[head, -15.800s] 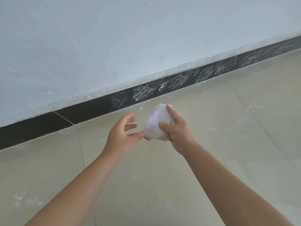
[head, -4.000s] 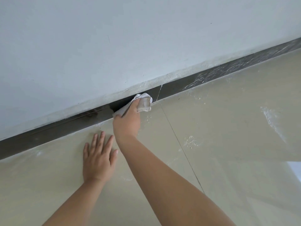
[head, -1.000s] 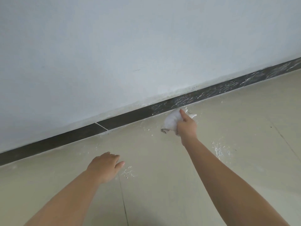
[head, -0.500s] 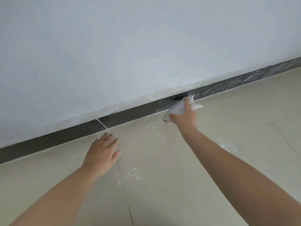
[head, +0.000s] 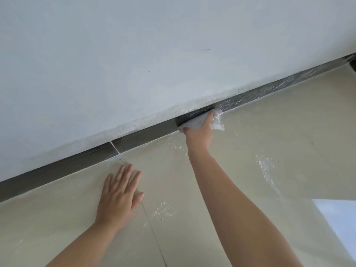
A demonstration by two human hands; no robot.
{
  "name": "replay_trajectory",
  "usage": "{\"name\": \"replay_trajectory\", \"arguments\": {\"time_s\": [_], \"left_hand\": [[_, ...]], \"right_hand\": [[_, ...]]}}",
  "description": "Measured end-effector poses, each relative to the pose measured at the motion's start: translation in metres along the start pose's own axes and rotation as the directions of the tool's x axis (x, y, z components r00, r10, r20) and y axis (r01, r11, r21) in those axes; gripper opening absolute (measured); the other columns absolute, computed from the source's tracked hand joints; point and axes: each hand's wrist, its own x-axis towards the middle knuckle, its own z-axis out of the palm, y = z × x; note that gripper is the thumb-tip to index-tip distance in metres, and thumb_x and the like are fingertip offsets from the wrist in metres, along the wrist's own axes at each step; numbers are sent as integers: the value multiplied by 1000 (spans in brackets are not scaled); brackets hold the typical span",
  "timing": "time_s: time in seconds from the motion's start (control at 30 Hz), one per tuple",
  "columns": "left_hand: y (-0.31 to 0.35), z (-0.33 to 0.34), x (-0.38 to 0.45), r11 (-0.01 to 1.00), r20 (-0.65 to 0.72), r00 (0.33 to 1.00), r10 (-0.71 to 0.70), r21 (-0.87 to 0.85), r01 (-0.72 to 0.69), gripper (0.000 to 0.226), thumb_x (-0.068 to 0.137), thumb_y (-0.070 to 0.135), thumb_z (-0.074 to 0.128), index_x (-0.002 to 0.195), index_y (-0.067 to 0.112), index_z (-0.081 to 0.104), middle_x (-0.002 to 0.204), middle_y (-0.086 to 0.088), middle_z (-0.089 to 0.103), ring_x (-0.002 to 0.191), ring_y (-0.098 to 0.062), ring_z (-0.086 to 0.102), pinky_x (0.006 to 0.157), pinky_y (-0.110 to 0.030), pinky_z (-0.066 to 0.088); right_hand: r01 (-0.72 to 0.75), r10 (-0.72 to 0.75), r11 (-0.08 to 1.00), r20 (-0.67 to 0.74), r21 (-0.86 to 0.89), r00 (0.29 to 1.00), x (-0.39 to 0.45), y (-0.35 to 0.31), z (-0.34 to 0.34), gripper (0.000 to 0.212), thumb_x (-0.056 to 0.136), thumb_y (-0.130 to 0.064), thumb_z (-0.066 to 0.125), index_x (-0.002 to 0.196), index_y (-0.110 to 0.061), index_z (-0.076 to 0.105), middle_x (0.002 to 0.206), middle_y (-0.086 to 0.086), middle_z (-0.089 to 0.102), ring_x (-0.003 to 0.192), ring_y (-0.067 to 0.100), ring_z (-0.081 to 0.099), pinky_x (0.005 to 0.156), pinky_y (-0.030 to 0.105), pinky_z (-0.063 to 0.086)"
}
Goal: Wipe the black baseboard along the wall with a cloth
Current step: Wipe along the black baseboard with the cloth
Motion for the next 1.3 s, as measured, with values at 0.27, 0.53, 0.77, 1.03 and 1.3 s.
{"name": "replay_trajectory", "arguments": {"time_s": [0.27, 0.53, 0.77, 1.03, 1.3], "left_hand": [[-2, 3, 3, 999, -41, 999, -23, -35, 22, 74, 95, 46, 4, 111, 5, 63, 123, -19, 57, 121, -30, 40, 96, -42, 23], [-3, 10, 7, 999, -89, 996, -19, 46, 23, 74, 94, 48, 3, 115, 6, 60, 125, -19, 56, 113, -40, 54, 98, -43, 21], [0, 10, 7, 999, -135, 991, -17, 29, 21, 69, 94, 48, 4, 118, 8, 54, 125, -20, 56, 121, -26, 32, 98, -43, 21], [1, 9, 6, 998, -141, 989, -35, 49, 42, 75, 94, 49, 4, 112, 3, 61, 124, -21, 56, 112, -42, 53, 97, -44, 22], [2, 6, 6, 998, -92, 995, -41, 48, 46, 75, 94, 49, 4, 113, 4, 61, 124, -20, 56, 113, -40, 53, 99, -42, 21]], "right_hand": [[97, -93, 989, -46, 112, 995, -28, 4, 25, 89, 84, -8, 58, 144, -40, 1, 80, -15, 42, 79, 15, 50, 69, 22, 39], [-13, 6, 994, -71, -107, 997, 29, -8, -12, 91, 81, 2, 53, 147, -22, -5, 70, -8, 43, 62, 11, 46, 52, 21, 38], [-12, 20, 998, 124, -62, 992, -18, 7, 29, 92, 81, -7, 58, 146, -24, -4, 65, -6, 39, 57, 12, 44, 45, 20, 33], [45, -45, 999, -51, 7, 998, 21, -2, -9, 91, 82, -3, 56, 147, -25, -4, 72, -7, 45, 64, 14, 47, 60, 22, 37], [-34, 25, 997, 121, 67, 992, -16, 21, 37, 89, 85, -11, 58, 146, -30, -4, 65, -13, 38, 54, -1, 40, 44, 12, 31]]}}
